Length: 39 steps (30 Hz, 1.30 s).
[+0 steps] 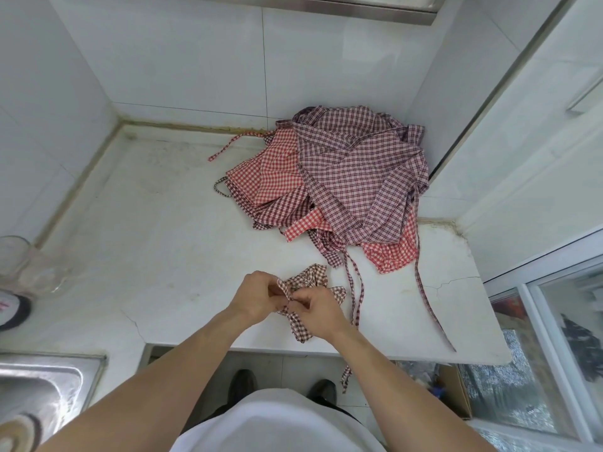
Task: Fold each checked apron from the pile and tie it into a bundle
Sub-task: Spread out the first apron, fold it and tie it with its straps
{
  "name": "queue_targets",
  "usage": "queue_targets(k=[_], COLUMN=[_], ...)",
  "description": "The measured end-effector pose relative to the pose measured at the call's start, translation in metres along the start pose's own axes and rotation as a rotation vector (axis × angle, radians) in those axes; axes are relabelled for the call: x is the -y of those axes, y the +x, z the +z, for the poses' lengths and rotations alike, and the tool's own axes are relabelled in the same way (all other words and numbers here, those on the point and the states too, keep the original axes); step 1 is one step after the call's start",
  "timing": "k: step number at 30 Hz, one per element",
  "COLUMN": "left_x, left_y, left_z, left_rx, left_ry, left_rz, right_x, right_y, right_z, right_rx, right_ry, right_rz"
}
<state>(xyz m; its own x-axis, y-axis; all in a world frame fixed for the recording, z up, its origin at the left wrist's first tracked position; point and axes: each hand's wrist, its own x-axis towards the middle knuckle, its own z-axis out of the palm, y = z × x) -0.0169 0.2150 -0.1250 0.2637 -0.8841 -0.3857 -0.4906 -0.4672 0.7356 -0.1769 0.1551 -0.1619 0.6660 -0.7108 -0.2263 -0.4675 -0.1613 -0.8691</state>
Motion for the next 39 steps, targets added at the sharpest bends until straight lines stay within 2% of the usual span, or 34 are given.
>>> queue_targets(k=[4,7,9,12,20,25,28,31,33,35,37,39], left_x=[0.013,0.014,0.009,0.004,-0.003,-0.003,-0.004,-0.002,-0.003,-0.004,-0.003,-0.001], left_y=[0.000,-0.003,-0.004,-0.003,0.002,0.003,0.002,0.004,0.004,0.003,0.003,0.003], left_z=[-0.008,-0.015,-0.012,-0.005,-0.005,-0.009,-0.007,-0.003,-0.001,0.002,0.005,0.007], left_rx=[0.031,0.149,0.207,0.194,0.209,0.250,0.142,0.095,0.158,0.244,0.270,0.220], left_ry=[-0.160,-0.391,-0.449,-0.459,-0.187,0.103,0.304,0.135,-0.019,-0.060,-0.031,-0.084], left_rz=[-0.174,-0.351,-0.396,-0.359,-0.330,-0.236,-0.126,-0.122,-0.210,-0.247,-0.191,-0.140], right_x=[-0.013,-0.018,-0.017,-0.016,-0.016,-0.015,-0.015,-0.016,-0.016,-0.014,-0.010,-0.008], right_y=[0.000,0.001,0.000,-0.001,-0.001,-0.002,-0.001,-0.001,-0.001,-0.001,-0.001,-0.001], right_z=[0.000,0.000,0.000,0.002,0.002,0.002,0.001,0.000,-0.001,-0.002,-0.003,-0.004], right_rx=[-0.082,-0.075,-0.058,-0.038,-0.072,-0.075,-0.074,-0.079,-0.059,-0.032,-0.026,-0.050], right_ry=[0.043,0.030,0.011,-0.011,0.038,0.102,0.081,0.028,0.018,0.009,-0.002,0.011], right_rz=[-0.028,-0.066,-0.086,-0.118,-0.082,-0.053,-0.058,-0.059,-0.043,-0.034,-0.019,-0.017])
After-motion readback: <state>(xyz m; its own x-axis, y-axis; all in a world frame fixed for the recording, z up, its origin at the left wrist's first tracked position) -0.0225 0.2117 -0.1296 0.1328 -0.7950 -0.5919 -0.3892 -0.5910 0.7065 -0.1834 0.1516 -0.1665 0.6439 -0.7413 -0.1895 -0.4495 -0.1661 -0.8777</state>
